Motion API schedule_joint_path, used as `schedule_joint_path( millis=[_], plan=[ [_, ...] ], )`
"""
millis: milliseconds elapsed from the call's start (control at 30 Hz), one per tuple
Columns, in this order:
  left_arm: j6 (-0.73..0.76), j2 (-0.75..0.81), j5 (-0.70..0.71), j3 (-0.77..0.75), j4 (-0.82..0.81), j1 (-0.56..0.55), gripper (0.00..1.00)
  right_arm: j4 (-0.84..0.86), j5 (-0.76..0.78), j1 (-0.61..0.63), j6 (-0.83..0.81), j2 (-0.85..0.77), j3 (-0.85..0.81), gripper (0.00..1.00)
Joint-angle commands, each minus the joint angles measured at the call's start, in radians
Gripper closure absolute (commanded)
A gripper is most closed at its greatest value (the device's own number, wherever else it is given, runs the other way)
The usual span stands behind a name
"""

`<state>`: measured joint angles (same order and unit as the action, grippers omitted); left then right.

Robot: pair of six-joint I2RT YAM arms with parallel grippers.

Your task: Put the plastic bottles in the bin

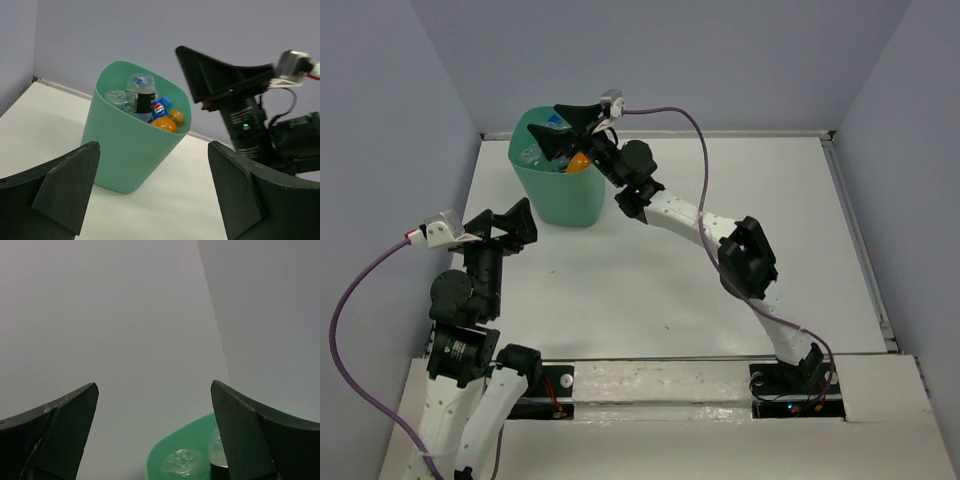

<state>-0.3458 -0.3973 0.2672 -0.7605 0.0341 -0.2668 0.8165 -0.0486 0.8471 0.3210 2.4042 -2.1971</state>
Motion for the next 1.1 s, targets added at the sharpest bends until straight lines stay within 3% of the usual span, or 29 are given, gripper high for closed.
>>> schedule_joint_path(
  millis=[0, 100, 133, 233, 267, 333, 400, 500, 567, 633, 733, 800, 933, 1067],
  plan=[
    [0.022, -0.017, 0.013, 0.007, -0.054, 0.009, 0.01, 0.179, -0.057, 0.012, 0.033, -0.242, 0.176, 0.00],
    [0.028, -0.028, -0.002, 0.010, -0.054, 0.011, 0.01, 0.216, -0.071, 0.012, 0.056, -0.432, 0.504, 0.01],
    [0.030, -0.029, -0.012, 0.010, -0.057, 0.011, 0.01, 0.225, -0.071, 0.012, 0.065, -0.486, 0.505, 0.04],
    [0.027, -0.029, -0.081, 0.016, -0.074, 0.009, 0.01, 0.239, -0.019, 0.012, 0.091, -0.717, 0.925, 0.14],
    [0.022, -0.028, -0.082, 0.018, -0.079, 0.009, 0.01, 0.225, -0.004, 0.012, 0.096, -0.778, 1.003, 0.22],
    [0.021, -0.026, -0.152, 0.021, -0.098, 0.009, 0.01, 0.194, 0.029, 0.012, 0.113, -0.887, 1.146, 0.57],
    [0.016, -0.031, -0.219, 0.015, -0.103, 0.009, 0.01, 0.150, 0.043, 0.012, 0.122, -1.038, 1.331, 1.00],
    [-0.013, -0.023, -0.314, -0.002, -0.105, 0.009, 0.01, 0.092, 0.097, 0.012, 0.138, -1.231, 1.552, 1.00],
    [-0.034, -0.008, -0.356, 0.006, -0.103, 0.009, 0.01, 0.058, 0.119, 0.012, 0.128, -1.339, 1.647, 1.00],
    [-0.044, 0.023, -0.398, 0.019, -0.100, 0.009, 0.01, -0.072, 0.162, 0.012, 0.104, -1.523, 1.738, 0.66],
    [-0.048, 0.064, -0.414, 0.036, -0.068, 0.009, 0.01, -0.317, 0.262, 0.012, 0.032, -1.771, 1.777, 0.01],
    [-0.047, 0.092, -0.414, 0.050, -0.051, 0.009, 0.01, -0.445, 0.341, 0.012, 0.021, -1.879, 1.804, 0.00],
    [-0.067, 0.101, -0.416, 0.075, -0.053, 0.009, 0.01, -0.485, 0.386, 0.012, 0.003, -2.051, 1.857, 0.00],
    [-0.078, 0.080, -0.421, 0.076, -0.066, 0.009, 0.01, -0.482, 0.382, 0.012, -0.028, -2.012, 1.826, 0.00]
  ],
)
